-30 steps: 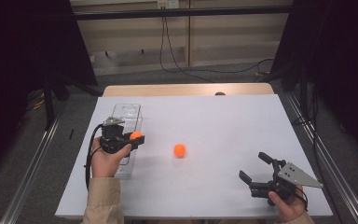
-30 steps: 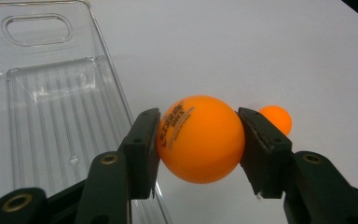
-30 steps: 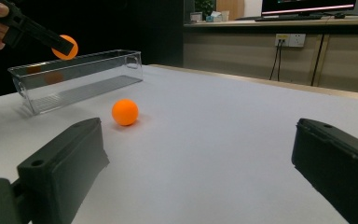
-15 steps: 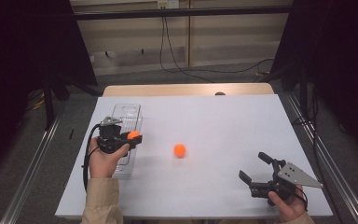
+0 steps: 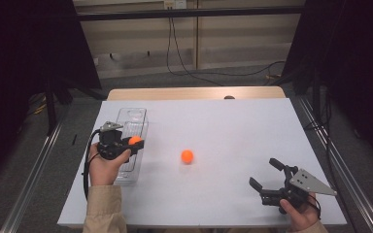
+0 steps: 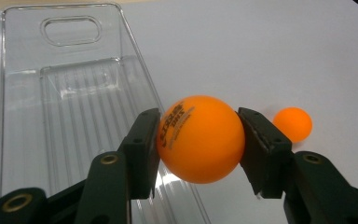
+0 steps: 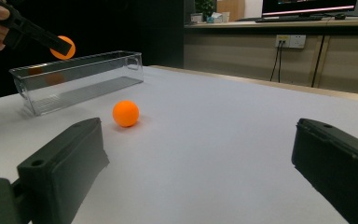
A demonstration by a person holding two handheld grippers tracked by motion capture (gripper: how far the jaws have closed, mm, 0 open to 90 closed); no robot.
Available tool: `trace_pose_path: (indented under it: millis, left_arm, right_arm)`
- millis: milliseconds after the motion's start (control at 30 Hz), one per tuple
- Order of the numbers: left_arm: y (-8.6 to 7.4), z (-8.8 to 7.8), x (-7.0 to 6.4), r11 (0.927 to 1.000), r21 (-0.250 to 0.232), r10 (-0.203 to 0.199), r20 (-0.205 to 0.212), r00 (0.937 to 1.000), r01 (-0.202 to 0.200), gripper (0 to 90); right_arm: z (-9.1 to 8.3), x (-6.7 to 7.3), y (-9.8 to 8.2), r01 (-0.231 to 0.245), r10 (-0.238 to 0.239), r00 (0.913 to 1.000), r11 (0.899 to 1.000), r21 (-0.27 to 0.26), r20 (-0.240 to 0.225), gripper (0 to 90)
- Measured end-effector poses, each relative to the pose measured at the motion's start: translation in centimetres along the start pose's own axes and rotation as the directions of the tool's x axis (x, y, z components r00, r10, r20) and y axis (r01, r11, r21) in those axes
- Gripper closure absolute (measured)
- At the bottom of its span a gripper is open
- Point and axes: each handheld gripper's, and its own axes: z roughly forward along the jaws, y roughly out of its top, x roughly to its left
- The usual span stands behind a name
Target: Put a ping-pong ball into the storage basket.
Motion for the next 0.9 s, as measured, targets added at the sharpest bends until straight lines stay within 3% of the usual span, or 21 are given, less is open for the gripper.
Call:
trace_pose_path:
  millis: [900]
  left_arm:
    - [-0.6, -0.7, 2.0, 0.9995, -0.024, -0.023, -0.052, 0.9984, 0.022, 50.9]
  right_arm:
    - [0.0, 0.0, 0.0, -0.002, 0.002, 1.0000, 1.000, 0.002, -0.001, 1.9]
